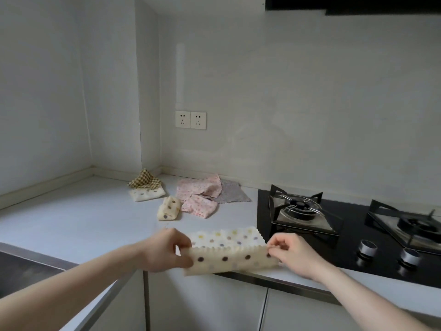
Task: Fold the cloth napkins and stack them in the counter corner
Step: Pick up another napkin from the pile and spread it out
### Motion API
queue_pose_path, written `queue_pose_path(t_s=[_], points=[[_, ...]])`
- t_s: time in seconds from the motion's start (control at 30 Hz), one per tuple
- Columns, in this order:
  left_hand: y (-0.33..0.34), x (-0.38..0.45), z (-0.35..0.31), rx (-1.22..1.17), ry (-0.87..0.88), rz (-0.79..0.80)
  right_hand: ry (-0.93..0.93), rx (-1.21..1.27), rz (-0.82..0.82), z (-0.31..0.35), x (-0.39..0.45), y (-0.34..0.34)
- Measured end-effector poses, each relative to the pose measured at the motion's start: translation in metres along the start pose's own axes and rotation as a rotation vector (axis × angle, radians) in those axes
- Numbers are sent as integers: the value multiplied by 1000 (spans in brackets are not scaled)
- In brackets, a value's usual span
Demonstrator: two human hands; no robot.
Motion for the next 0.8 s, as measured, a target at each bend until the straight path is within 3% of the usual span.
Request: queue_pose_path(t_s=[0.2,0.33,0.5,0.8], points=[[14,1,25,-85,-40,19,-12,-61,-20,-11,3,12],[-1,14,41,-336,-131,-110,-19,44,-124,-5,26,3],[-15,36,59,-228,-175,-254,42,101,-226,-7,62,2],[-7,68,93,-204,-358,-343,142,85,-329,-23,106,14]])
Point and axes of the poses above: each hand's wrist, its own x-axis towards the middle knuckle, its own y-axis out of the palm, z = x × y, the point moved 9 cm from there along x, towards the middle knuckle, and after that the axes turned 8 degrees about -x, right-handed, at the moved point
